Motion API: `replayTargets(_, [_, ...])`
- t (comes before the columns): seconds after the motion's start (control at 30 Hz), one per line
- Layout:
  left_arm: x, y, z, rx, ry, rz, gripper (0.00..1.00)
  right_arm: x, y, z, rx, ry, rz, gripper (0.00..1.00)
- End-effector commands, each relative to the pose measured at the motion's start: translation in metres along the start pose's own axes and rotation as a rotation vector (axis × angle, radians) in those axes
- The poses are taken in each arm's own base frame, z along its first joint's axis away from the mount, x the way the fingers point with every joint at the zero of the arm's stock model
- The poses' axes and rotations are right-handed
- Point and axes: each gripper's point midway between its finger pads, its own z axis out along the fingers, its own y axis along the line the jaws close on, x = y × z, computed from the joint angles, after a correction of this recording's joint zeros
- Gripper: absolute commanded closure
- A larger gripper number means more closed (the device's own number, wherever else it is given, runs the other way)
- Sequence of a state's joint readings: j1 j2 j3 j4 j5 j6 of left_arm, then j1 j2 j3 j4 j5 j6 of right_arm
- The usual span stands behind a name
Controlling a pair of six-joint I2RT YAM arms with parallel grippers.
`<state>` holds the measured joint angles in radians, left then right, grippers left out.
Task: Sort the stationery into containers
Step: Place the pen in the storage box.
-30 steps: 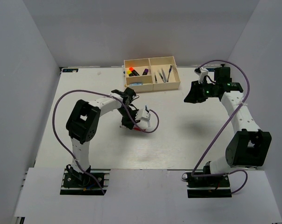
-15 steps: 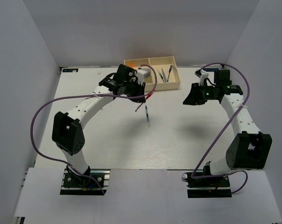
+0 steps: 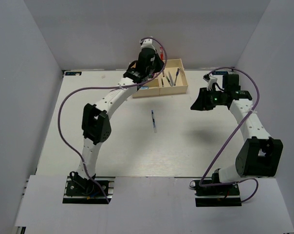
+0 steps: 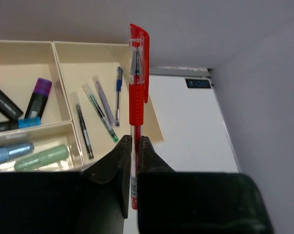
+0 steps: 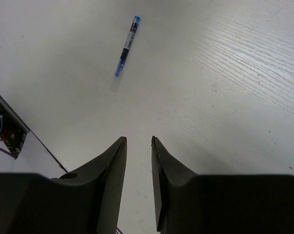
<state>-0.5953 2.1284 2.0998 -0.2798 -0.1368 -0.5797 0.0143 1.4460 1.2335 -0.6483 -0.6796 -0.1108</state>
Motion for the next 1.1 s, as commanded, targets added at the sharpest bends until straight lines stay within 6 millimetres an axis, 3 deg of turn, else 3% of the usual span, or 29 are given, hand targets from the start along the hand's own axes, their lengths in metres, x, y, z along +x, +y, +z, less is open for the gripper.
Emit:
replayTargets(0.0, [-0.029,-0.007,0.027,-0.037,-0.186,0.037,1.0,-0.004,0.002,-0.002,0.001,-0.031,-0.023,0.67])
replayTargets(0.07, [-0.018,-0.007,0.048,-0.038,-0.207,0.08,1.0,-0.001,0.0,0.0,0.005,-0.025,-0.025,0.67])
replayTargets(0.13, [-0.002,0.01,0.062,-0.091,-0.247,0.146,1.0,0.002,-0.001,0.001,0.003,-0.025,-0.025,0.67])
replayTargets(0.2, [-0.003,0.014,0.069,-0.106,-0.337,0.162,1.0,0.002,-0.011,-0.002,0.02,-0.046,0.003,0.67])
replayTargets(0.23, [0.011,0.023,0.08,-0.12,-0.328,0.17,1.0,0.007,-0.011,0.0,0.013,-0.042,0.026,0.67])
replayTargets(0.37, [0.019,0.029,0.096,-0.122,-0.364,0.231,1.0,0.012,-0.008,0.002,-0.009,-0.044,0.038,0.68])
replayTargets(0.47, [0.028,0.019,0.104,-0.079,-0.36,0.273,1.0,0.014,-0.008,0.0,-0.001,-0.048,0.03,0.68])
replayTargets(0.7, [0.057,0.04,0.112,-0.121,-0.303,0.298,1.0,0.023,-0.006,0.001,-0.018,-0.052,0.054,0.68])
replayTargets(0.8, [0.062,0.039,0.115,-0.105,-0.296,0.279,0.94,0.027,-0.007,0.002,-0.019,-0.047,0.062,0.68])
replayTargets(1.07, [0.081,0.041,0.121,-0.086,-0.252,0.24,0.94,0.029,-0.008,0.003,-0.019,-0.044,0.075,0.68])
